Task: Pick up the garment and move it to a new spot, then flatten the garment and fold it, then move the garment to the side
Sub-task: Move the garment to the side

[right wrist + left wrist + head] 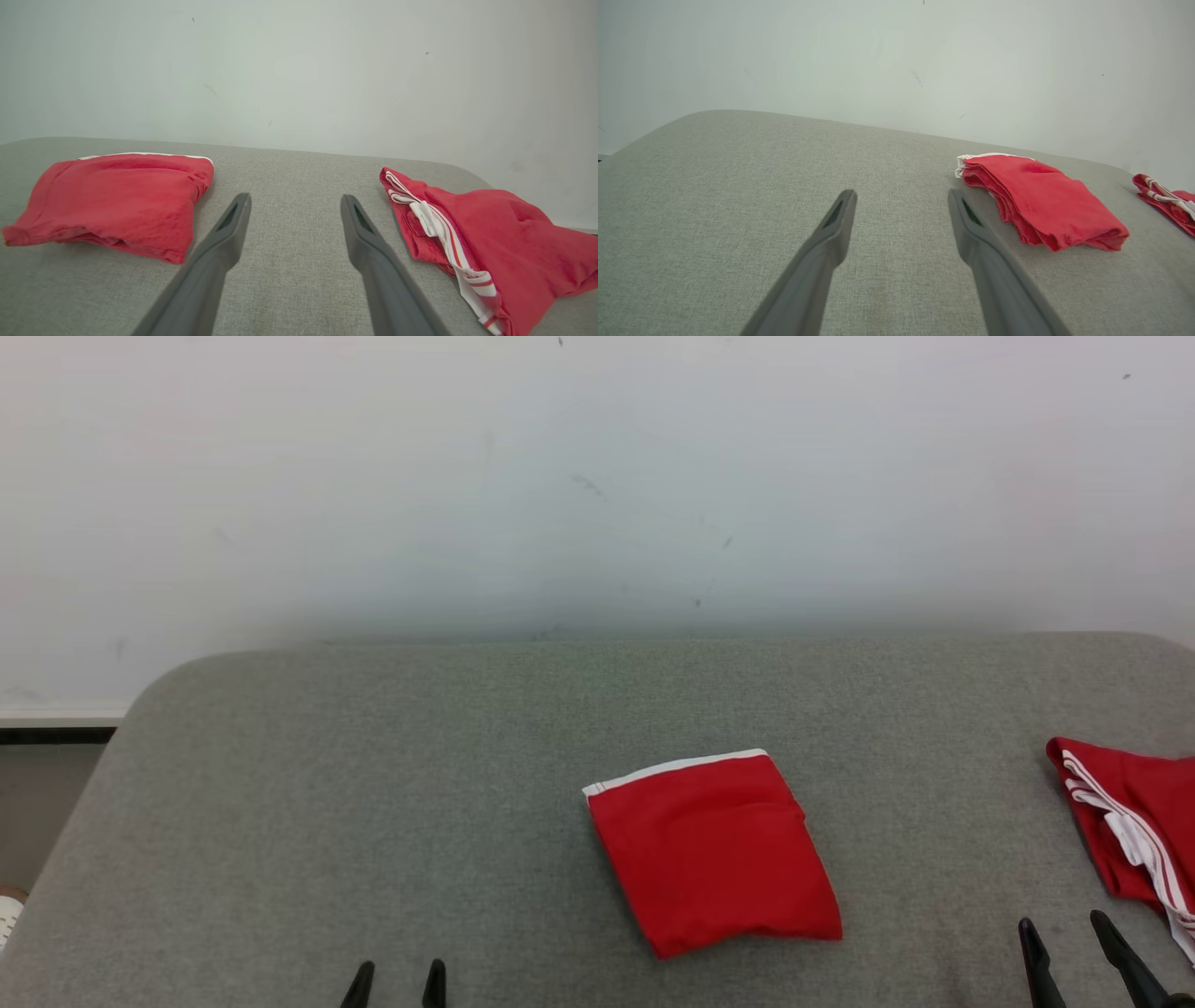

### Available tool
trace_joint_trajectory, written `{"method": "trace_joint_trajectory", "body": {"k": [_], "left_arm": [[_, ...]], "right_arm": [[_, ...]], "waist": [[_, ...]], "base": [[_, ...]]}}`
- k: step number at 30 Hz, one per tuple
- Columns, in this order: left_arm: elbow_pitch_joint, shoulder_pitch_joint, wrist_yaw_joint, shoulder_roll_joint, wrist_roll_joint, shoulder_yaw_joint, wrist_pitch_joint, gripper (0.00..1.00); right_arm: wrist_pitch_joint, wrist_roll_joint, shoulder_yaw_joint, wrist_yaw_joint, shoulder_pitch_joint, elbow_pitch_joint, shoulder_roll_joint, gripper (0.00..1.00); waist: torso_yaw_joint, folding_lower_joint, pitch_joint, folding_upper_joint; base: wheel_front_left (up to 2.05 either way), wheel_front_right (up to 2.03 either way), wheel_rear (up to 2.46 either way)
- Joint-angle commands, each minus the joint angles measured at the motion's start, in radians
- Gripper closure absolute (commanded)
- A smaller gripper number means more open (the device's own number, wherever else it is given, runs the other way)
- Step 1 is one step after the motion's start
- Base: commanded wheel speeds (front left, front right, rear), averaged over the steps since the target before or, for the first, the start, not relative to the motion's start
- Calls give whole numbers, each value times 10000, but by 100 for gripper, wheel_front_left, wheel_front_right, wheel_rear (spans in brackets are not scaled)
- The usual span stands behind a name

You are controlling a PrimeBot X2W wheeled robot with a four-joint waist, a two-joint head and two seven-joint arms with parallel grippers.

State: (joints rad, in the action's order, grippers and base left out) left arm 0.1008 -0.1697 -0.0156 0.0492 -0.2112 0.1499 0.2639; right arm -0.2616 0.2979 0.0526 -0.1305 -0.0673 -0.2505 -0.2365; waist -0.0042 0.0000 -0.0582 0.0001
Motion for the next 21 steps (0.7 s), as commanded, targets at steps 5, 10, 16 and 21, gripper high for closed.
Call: {"method": "trace_joint_trajectory", "body": {"k": [5,10,16,21], "left_arm": [[-9,-183,39,32,-103,28,-3,0],[-34,-168,52,32,-114,9,-3,0],[-59,-109,64,32,-115,4,-3,0],[-3,24,14,32,-70,101,-3,0]], "right_arm": [[-31,43,-56,2,-17,28,-12,0],[-32,40,8,2,14,53,4,0],[-32,426,38,2,84,32,101,0],[352,2827,1072,2,520,-115,-254,0]], "waist": [[134,0,-7,-1],[198,0,19,-1],[229,0,125,-1],[342,0,385,-1]], "base": [[0,0,0],[0,0,0],[0,0,0],[0,0,0]]}}
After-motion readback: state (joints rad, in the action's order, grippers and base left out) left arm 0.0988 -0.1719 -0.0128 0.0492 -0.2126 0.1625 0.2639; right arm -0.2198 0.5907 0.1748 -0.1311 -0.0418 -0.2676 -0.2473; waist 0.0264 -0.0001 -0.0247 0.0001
